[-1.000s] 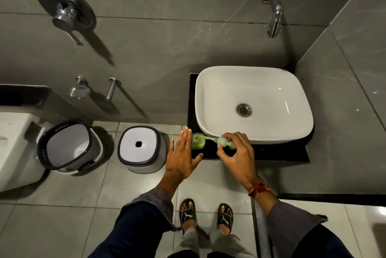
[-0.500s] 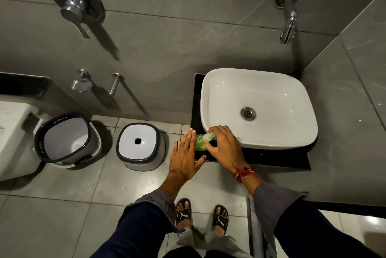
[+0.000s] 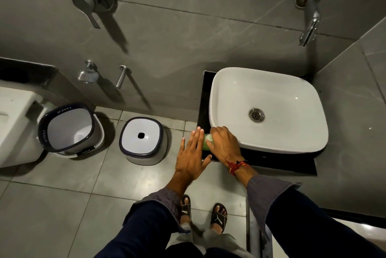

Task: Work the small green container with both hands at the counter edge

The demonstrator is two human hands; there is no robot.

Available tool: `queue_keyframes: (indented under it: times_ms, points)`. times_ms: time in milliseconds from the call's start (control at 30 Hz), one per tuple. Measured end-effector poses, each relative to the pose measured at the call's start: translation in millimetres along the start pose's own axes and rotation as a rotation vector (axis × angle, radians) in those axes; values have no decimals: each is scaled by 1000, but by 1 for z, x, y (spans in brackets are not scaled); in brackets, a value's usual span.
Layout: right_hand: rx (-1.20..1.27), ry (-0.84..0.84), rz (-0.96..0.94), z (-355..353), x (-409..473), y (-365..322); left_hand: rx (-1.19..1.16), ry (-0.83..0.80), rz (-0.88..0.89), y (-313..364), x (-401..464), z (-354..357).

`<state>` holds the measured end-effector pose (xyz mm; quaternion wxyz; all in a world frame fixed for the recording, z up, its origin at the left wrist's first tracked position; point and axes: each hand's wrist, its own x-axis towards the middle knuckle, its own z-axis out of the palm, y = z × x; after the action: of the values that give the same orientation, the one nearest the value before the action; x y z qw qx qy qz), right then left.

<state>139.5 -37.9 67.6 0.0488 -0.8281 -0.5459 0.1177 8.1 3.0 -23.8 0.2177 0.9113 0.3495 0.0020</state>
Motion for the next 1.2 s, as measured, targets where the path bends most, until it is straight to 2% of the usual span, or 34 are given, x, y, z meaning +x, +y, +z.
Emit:
queue_keyframes:
  times_ms: [267,567,767,933,1067,1200]
  points:
    - [74,-49,-41,-2,-1,-2,33,1,9,-1,1,2]
    - [-127,-133,-127,-12,9,-4,59,-27,-13,0,2,1]
    - [-160,-154,-163,-13,11,-4,76,-7,-14,4,2,-1]
    - [-75,-127,-41,-10,12,-12,109,-47,-32,8,2,-3]
    - [48,-43,102,0,6,-17,123,-66,-44,9,0,-5]
    - [270,13,255,3,-5,-17,137,-72,-26,9,-2,-9]
